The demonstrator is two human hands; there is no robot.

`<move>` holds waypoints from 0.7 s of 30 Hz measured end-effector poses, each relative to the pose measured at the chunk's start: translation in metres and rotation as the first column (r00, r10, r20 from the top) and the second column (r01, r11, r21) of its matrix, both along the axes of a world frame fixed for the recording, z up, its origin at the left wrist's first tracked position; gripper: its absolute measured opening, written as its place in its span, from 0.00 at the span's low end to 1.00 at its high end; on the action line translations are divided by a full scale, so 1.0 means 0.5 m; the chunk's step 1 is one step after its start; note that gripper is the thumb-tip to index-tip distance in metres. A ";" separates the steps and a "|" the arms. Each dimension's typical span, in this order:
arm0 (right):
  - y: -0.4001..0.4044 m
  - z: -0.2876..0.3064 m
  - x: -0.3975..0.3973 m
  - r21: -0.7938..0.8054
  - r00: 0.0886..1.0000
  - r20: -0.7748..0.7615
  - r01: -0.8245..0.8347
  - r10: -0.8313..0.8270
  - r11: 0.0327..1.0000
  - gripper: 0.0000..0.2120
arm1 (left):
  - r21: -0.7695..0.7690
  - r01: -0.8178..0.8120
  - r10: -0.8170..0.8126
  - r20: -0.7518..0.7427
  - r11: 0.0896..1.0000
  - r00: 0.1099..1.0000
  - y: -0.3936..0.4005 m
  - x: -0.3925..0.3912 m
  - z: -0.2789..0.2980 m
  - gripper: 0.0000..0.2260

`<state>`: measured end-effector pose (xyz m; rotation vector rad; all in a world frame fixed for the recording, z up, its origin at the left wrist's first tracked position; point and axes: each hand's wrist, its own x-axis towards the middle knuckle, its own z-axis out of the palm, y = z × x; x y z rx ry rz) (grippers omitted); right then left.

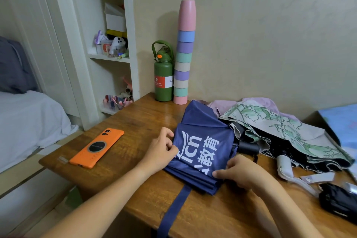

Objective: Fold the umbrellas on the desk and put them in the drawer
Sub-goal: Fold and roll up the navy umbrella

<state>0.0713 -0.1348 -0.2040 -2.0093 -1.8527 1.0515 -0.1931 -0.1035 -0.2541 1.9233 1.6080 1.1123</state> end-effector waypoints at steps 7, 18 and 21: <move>-0.011 0.000 -0.023 0.717 0.954 -0.140 0.282 -0.264 0.637 0.23 | 0.109 -0.036 0.064 -0.267 0.993 0.962 -0.004 0.015 -0.003 0.16; 0.025 -0.097 -0.092 0.677 0.884 0.263 -0.455 0.387 0.578 0.24 | 0.226 -0.153 0.210 -0.257 0.962 0.943 -0.007 0.017 -0.009 0.14; 0.027 -0.095 -0.080 0.690 0.874 0.166 -0.434 0.457 0.580 0.18 | 0.444 -0.060 0.249 -0.382 0.894 0.890 -0.015 0.022 -0.006 0.20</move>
